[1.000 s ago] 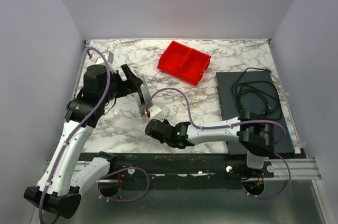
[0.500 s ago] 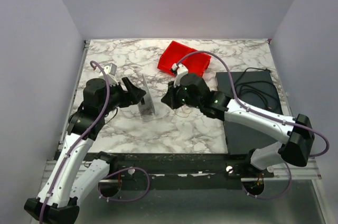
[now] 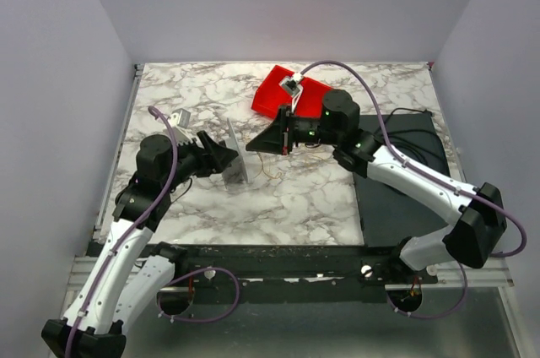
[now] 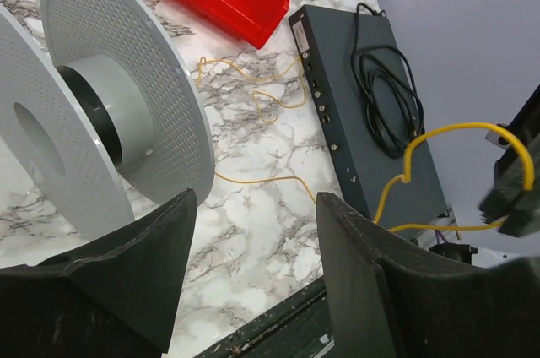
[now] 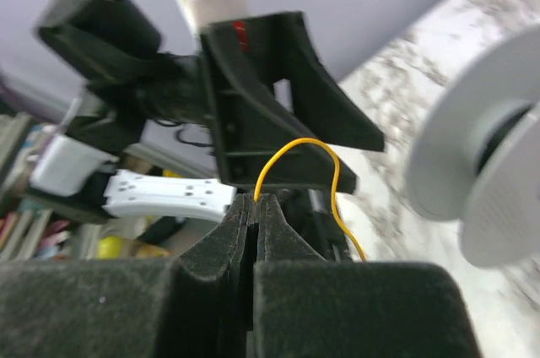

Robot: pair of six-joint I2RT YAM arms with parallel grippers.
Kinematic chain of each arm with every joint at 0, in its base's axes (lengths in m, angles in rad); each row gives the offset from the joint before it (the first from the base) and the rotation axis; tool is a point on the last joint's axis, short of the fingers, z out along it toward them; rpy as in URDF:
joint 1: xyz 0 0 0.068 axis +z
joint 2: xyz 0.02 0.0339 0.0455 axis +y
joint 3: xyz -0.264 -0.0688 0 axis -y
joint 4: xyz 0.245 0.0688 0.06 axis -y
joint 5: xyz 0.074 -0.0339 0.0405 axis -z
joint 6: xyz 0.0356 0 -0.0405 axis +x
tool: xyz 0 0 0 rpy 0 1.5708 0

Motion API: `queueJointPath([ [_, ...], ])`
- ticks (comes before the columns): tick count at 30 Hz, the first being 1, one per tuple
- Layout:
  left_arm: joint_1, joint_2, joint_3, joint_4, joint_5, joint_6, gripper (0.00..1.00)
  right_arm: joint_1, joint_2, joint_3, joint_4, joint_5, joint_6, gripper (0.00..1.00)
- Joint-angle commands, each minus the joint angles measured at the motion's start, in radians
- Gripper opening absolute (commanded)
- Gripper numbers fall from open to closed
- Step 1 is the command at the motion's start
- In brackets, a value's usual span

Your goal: Wrap the cables

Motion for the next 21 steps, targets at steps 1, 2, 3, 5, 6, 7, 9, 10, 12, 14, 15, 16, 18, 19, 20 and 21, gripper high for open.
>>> queueJointPath([
  [1, -0.009, -0.044, -0.014, 0.091, -0.005, -0.033, 0.60, -0.019, 0.057, -0.035, 0.344, -0.227, 0.238, 0.01],
  [2, -0.011, -0.051, -0.021, 0.116, 0.001, -0.042, 0.60, -0.019, 0.074, -0.037, 0.393, -0.241, 0.271, 0.01],
  [3, -0.011, -0.056, -0.029, 0.137, 0.012, -0.052, 0.61, -0.020, 0.089, -0.043, 0.430, -0.253, 0.297, 0.01],
  [5, -0.014, -0.062, -0.036, 0.174, 0.030, -0.070, 0.62, -0.020, 0.114, -0.045, 0.467, -0.256, 0.327, 0.01],
  [6, -0.016, -0.065, -0.040, 0.187, 0.037, -0.073, 0.62, -0.020, 0.125, -0.044, 0.474, -0.255, 0.333, 0.01],
  [7, -0.018, -0.068, -0.045, 0.201, 0.044, -0.075, 0.62, -0.019, 0.131, -0.044, 0.480, -0.252, 0.337, 0.01],
  [9, -0.021, -0.072, -0.046, 0.196, 0.045, -0.070, 0.62, -0.022, 0.143, -0.041, 0.479, -0.244, 0.338, 0.01],
  [10, -0.021, -0.071, -0.043, 0.182, 0.041, -0.061, 0.60, -0.023, 0.146, -0.041, 0.480, -0.243, 0.339, 0.01],
  [12, -0.021, -0.078, -0.043, 0.152, 0.029, -0.044, 0.58, -0.027, 0.151, -0.040, 0.486, -0.238, 0.348, 0.01],
  [14, -0.022, -0.096, -0.059, 0.151, 0.026, -0.040, 0.58, -0.030, 0.158, -0.036, 0.492, -0.240, 0.353, 0.01],
  [15, -0.021, -0.103, -0.062, 0.147, 0.029, -0.038, 0.58, -0.029, 0.161, -0.036, 0.494, -0.240, 0.355, 0.01],
  [16, -0.021, -0.109, -0.064, 0.138, 0.027, -0.036, 0.58, -0.029, 0.164, -0.036, 0.497, -0.239, 0.358, 0.01],
  [18, -0.021, -0.118, -0.067, 0.136, 0.013, -0.036, 0.59, -0.029, 0.172, -0.035, 0.515, -0.247, 0.374, 0.01],
  [19, -0.021, -0.125, -0.071, 0.146, 0.013, -0.040, 0.61, -0.029, 0.177, -0.037, 0.536, -0.256, 0.390, 0.01],
  [20, -0.021, -0.125, -0.072, 0.161, 0.014, -0.047, 0.62, -0.029, 0.184, -0.040, 0.556, -0.264, 0.402, 0.01],
  [21, -0.021, -0.123, -0.076, 0.178, 0.019, -0.057, 0.63, -0.029, 0.189, -0.042, 0.566, -0.266, 0.413, 0.01],
])
